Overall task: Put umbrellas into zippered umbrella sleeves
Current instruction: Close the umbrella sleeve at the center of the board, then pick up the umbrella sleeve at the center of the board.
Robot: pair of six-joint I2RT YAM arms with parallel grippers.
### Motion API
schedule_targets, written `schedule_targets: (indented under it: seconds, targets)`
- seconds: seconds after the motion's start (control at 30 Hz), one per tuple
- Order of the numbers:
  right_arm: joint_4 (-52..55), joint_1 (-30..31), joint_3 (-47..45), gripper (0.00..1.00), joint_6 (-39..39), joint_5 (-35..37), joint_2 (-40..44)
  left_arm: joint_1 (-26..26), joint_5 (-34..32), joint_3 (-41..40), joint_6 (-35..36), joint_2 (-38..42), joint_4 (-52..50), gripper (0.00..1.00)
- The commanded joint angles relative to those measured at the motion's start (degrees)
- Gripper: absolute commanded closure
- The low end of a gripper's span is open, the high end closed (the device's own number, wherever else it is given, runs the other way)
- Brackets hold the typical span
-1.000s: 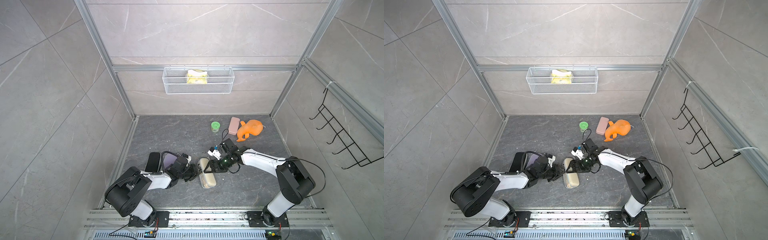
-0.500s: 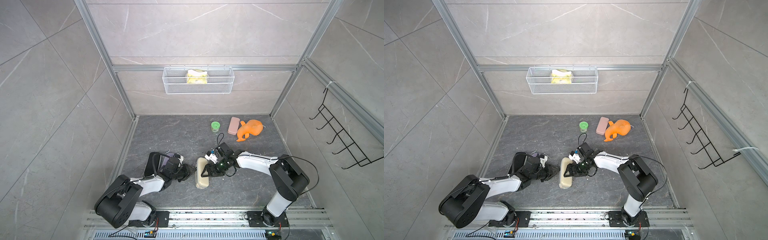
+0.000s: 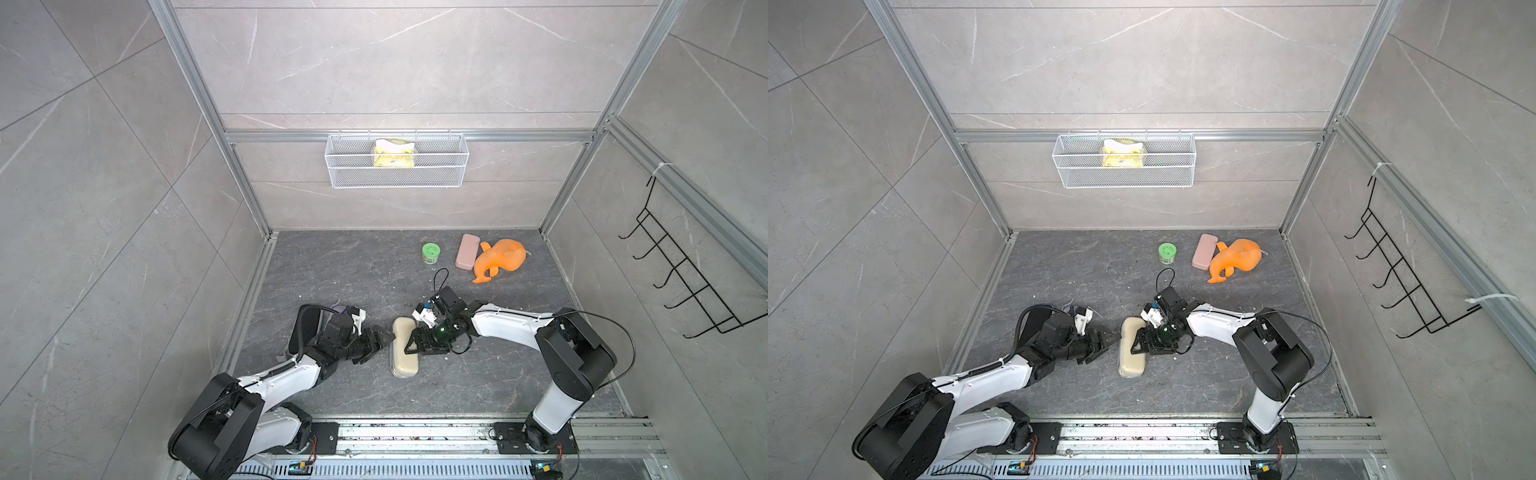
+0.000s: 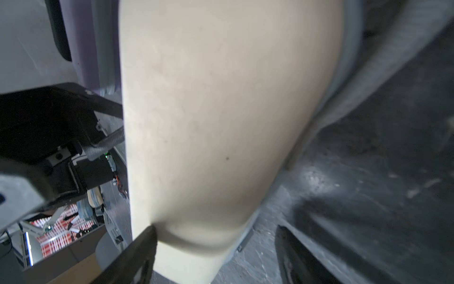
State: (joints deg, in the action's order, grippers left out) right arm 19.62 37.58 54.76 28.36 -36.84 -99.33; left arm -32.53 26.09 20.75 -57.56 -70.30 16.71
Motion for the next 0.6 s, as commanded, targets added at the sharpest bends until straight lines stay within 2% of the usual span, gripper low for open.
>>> schedule_targets:
  seconds: [0.0, 0.27, 0.37, 0.57]
  targets:
    - [0.66, 1.45, 0.72, 0.29, 5.91, 6.78, -0.68, -1.06, 2.14, 1.38, 3.04, -2.88, 0.75, 0.22]
    - [-4.38, 4.55, 1.90, 0.38, 14.58, 11.15, -3.62, -4.21, 3.33, 3.39, 4.56, -11.03, 3.72, 0.29]
    - [-8.15, 4.63, 2.07, 0.39, 17.55, 11.18, -4.55, -4.29, 3.58, 2.92, 4.47, -12.85, 5.38, 0.34]
    - [-14.62, 4.36, 2.75, 0.40, 19.61, 9.40, -4.97, -4.29, 2.66, 4.42, 6.60, -13.38, 2.80, 0.35]
